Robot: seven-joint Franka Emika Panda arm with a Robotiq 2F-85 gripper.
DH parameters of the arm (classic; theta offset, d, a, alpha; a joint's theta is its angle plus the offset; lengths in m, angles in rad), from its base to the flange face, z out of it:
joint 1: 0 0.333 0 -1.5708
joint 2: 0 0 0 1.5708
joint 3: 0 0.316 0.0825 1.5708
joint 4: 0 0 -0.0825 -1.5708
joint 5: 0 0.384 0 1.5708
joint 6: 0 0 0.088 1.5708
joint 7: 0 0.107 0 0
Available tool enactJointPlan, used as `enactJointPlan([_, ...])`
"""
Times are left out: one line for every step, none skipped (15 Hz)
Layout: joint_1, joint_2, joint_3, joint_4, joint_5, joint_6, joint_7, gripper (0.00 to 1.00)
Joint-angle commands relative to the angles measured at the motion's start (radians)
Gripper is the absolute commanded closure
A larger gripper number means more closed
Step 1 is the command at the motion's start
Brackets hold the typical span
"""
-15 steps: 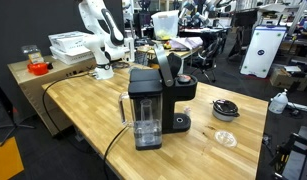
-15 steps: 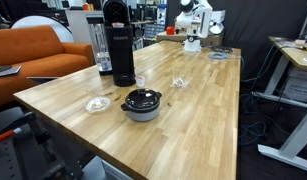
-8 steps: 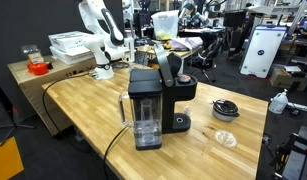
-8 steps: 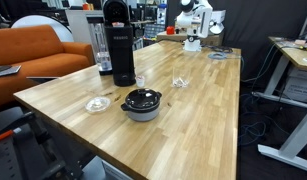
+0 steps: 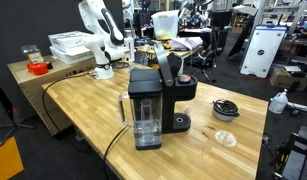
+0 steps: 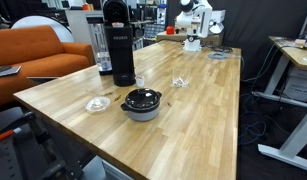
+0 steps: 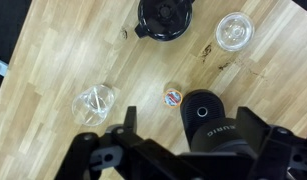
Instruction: Remove the capsule coffee from the coffee maker and place it on the table
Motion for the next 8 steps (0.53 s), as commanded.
enactJointPlan([-0.016,0.000,0.015,0.002,-0.001,-0.003,0.001,0.00])
enactJointPlan([-0.016,0.000,0.015,0.002,-0.001,-0.003,0.001,0.00])
enactJointPlan([-0.015,0.000,0.015,0.002,-0.001,-0.003,0.001,0.00])
enactJointPlan([-0.015,0.000,0.015,0.002,-0.001,-0.003,0.001,0.00])
enactJointPlan([-0.018,-0.001,0.014,-0.002,0.009,0.002,-0.002,0.00])
enactJointPlan([-0.019,-0.002,0.017,-0.008,0.072,0.028,-0.057,0.00])
enactJointPlan([-0.017,0.000,0.021,-0.009,0.095,0.044,-0.085,0.00])
enactJointPlan([-0.012,0.005,0.029,-0.004,0.117,0.056,-0.118,0.00])
